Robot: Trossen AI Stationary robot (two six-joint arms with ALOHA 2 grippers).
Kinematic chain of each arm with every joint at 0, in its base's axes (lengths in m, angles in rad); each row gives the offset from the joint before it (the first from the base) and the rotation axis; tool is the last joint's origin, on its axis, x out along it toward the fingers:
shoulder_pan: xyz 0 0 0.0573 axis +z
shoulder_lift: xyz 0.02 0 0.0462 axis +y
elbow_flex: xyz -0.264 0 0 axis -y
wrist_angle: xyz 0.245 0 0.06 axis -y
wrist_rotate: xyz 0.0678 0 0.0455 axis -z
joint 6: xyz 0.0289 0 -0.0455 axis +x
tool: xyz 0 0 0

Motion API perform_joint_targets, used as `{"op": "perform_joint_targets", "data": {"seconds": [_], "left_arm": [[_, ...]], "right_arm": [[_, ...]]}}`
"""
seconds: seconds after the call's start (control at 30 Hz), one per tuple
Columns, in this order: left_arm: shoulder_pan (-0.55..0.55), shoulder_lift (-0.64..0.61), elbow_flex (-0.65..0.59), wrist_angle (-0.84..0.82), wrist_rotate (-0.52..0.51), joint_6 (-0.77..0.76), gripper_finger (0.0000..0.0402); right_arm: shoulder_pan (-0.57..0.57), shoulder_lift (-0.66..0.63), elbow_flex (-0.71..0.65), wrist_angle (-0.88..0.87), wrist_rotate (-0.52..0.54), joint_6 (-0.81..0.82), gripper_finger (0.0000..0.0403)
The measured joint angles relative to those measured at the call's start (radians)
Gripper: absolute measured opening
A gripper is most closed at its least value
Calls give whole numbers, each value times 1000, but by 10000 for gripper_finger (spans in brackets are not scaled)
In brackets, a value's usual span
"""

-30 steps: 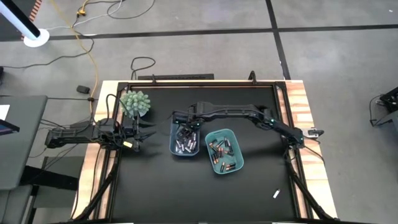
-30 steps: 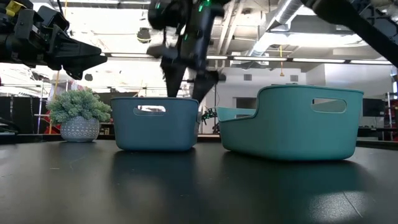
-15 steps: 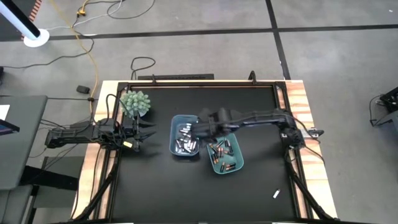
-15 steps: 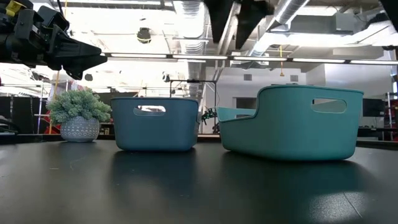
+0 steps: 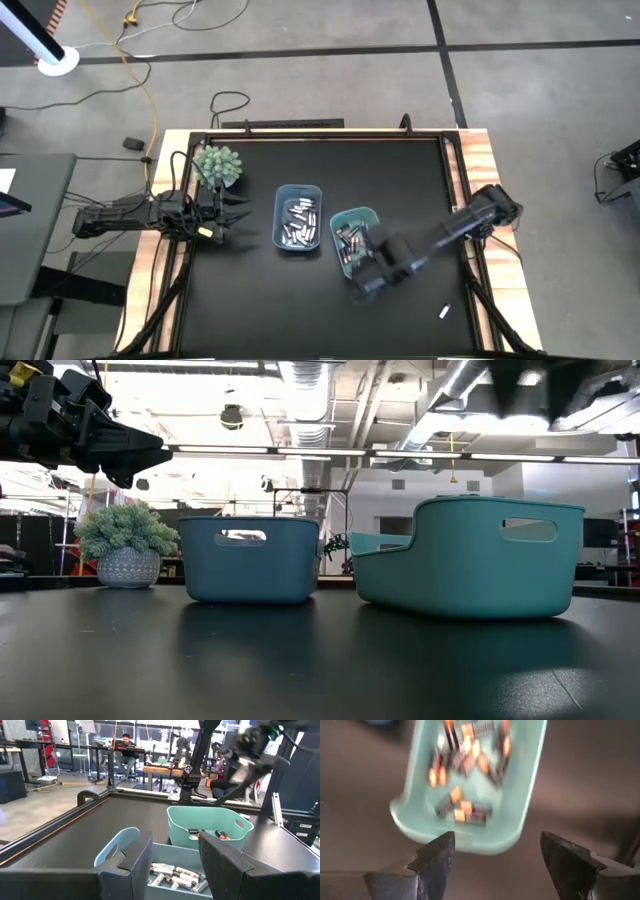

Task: Sort batteries
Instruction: Put the silver battery into the blue bin

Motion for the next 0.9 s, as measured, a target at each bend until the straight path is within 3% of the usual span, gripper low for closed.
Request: {"op": "perform_joint_targets", "data": {"seconds": [0.23,0.47,0.63,0.9], "left_arm": [[0,0,0,0,0,0,158],[0,0,0,1,0,0,158],[0,0,0,1,0,0,158],[0,0,0,2,0,0,158]], "right_arm": [[186,-9,-116,74,-151,303,311],[270,-4,-278,363,-159,501,311],[234,-3,-399,530,-160,502,311],[106,-3,-487,610,-159,367,311]]}}
